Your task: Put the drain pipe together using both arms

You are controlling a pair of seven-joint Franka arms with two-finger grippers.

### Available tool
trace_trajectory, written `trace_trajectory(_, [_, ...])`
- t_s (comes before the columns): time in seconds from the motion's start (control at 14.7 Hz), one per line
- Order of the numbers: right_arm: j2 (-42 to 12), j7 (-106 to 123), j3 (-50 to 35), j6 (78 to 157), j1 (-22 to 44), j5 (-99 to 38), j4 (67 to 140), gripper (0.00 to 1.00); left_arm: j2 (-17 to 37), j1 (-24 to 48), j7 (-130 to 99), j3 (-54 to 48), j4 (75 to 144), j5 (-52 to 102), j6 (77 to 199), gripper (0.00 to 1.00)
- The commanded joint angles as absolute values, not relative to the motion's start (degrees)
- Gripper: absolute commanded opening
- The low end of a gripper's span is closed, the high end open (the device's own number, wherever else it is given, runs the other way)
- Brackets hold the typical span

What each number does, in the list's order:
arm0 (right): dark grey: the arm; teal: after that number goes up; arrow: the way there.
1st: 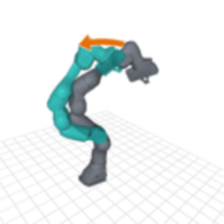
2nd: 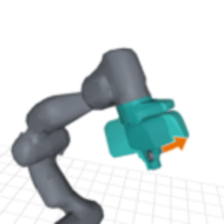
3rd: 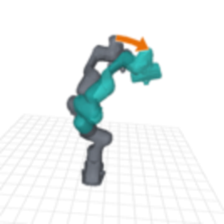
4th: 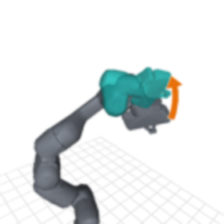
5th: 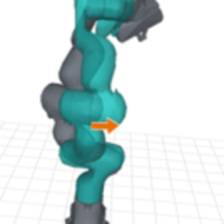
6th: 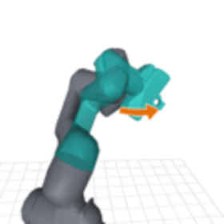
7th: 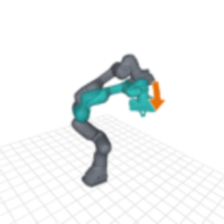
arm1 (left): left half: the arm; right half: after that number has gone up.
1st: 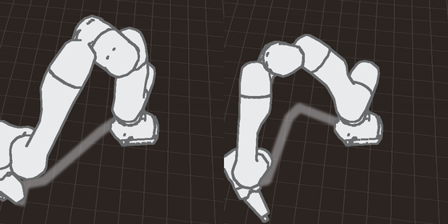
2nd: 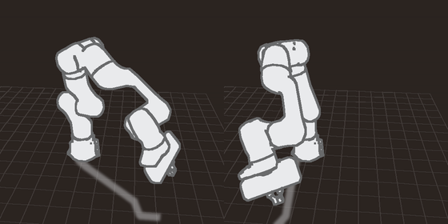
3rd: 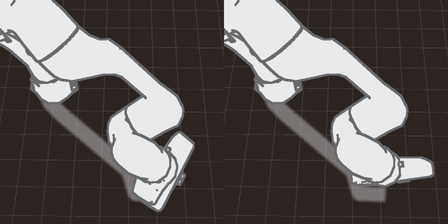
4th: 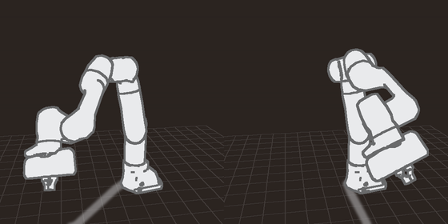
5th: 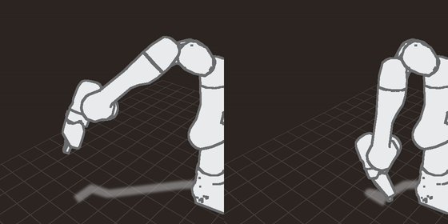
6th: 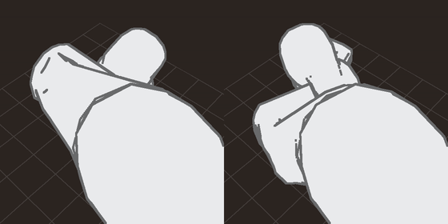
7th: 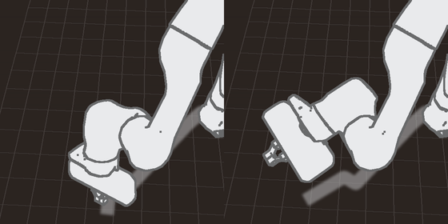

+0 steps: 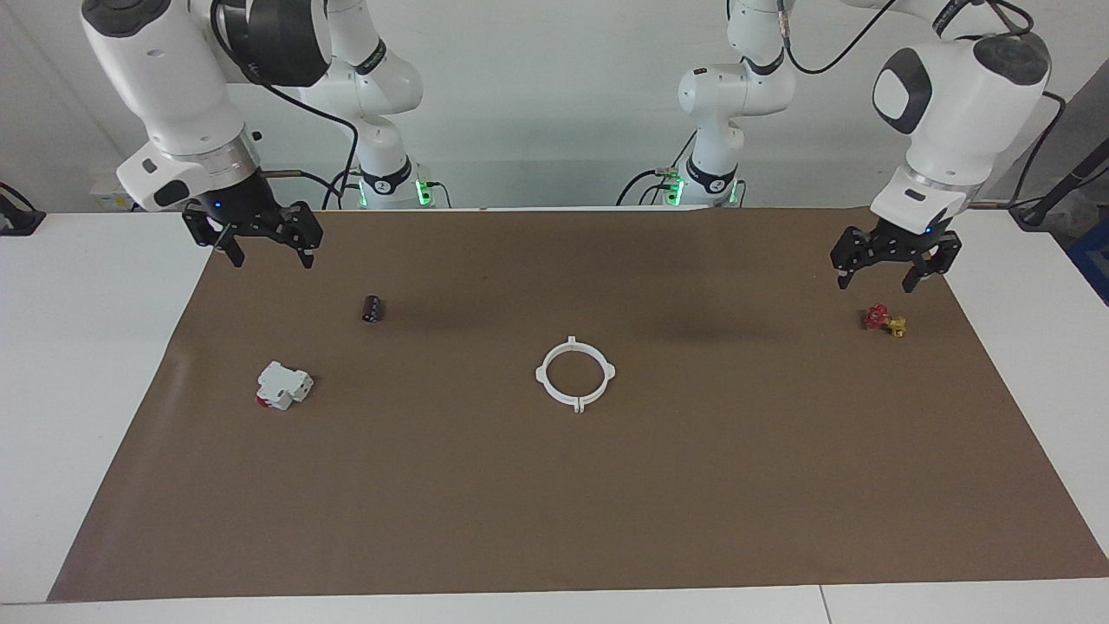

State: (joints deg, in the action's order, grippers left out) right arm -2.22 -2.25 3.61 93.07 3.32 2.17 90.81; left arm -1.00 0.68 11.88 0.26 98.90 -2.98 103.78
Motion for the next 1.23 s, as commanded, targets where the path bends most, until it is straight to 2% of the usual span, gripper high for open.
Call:
trace_trajectory(0.0, [-0.79,-0.62,3.16,93.16,1.76,2.02,91.50,1.00,0.79,0.79,13.10,-0.26,89.32,-1.76,94.33,1.00])
trace_trajectory(0.34, [0.17,-0.62,3.08,93.16,1.85,1.50,91.32,1.00,0.27,0.53,12.57,-0.35,84.82,1.05,86.31,1.00])
trace_trajectory(0.55, [0.44,-0.62,3.34,93.16,1.06,-3.76,91.32,1.00,-1.75,0.26,11.69,-0.35,88.67,1.05,86.57,1.00])
trace_trajectory(1.16, [1.49,-1.32,3.08,93.25,1.41,-4.66,91.49,1.00,-2.02,0.26,9.23,-0.35,89.30,0.88,86.84,1.00])
